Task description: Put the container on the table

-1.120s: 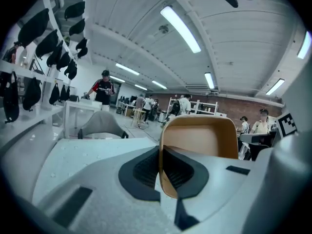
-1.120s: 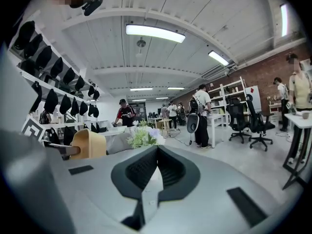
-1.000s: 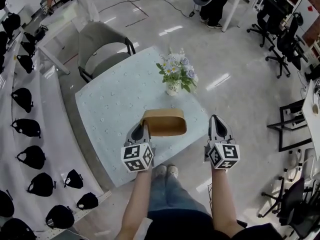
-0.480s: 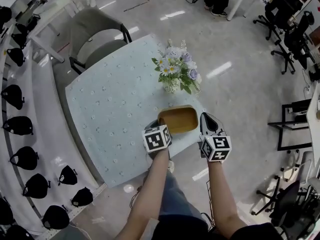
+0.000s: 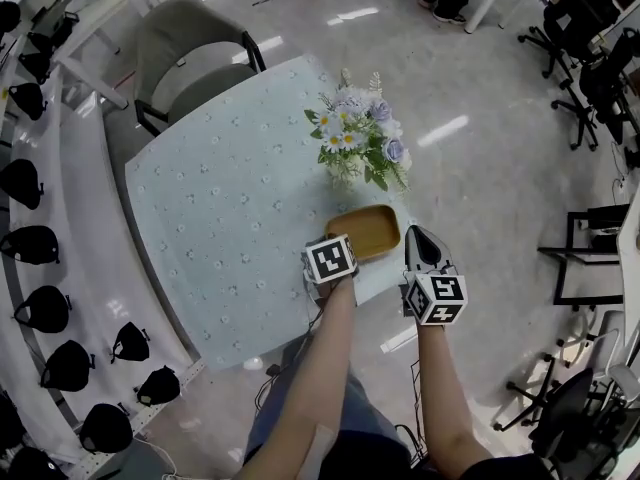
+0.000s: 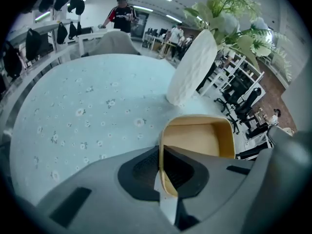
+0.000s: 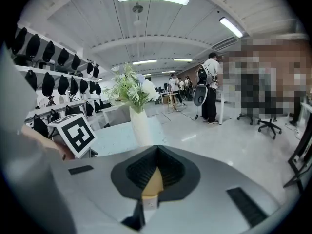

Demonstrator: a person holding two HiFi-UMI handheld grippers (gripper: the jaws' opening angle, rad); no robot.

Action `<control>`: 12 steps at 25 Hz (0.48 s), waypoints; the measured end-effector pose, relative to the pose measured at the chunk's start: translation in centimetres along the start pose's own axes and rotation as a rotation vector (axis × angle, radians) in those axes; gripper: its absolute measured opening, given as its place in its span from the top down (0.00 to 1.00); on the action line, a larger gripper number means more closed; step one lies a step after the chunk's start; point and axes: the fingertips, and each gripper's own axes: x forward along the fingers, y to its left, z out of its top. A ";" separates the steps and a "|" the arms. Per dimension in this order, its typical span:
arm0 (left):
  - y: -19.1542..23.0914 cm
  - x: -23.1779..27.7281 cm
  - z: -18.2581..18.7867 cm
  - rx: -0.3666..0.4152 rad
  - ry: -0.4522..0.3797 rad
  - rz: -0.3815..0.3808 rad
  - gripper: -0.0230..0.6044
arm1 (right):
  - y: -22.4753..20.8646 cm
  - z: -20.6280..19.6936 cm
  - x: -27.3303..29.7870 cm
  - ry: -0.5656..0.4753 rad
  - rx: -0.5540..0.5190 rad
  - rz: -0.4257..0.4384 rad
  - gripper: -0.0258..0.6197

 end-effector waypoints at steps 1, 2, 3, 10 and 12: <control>-0.1 0.1 0.1 0.001 0.000 0.004 0.94 | 0.0 0.1 -0.1 -0.002 0.001 0.000 0.96; -0.2 0.0 0.2 0.002 0.001 0.002 0.94 | 0.1 0.2 -0.3 -0.004 0.003 0.001 0.96; -0.4 -0.1 0.2 0.002 0.004 -0.001 0.94 | 0.1 0.3 -0.4 -0.007 0.005 0.002 0.96; -0.8 -0.7 0.2 -0.014 0.009 -0.039 0.82 | 0.3 1.3 -0.6 -0.030 0.012 0.008 0.96; -0.6 -0.9 0.0 -0.009 0.008 -0.044 0.82 | 0.4 1.6 -0.6 -0.038 0.014 0.009 0.96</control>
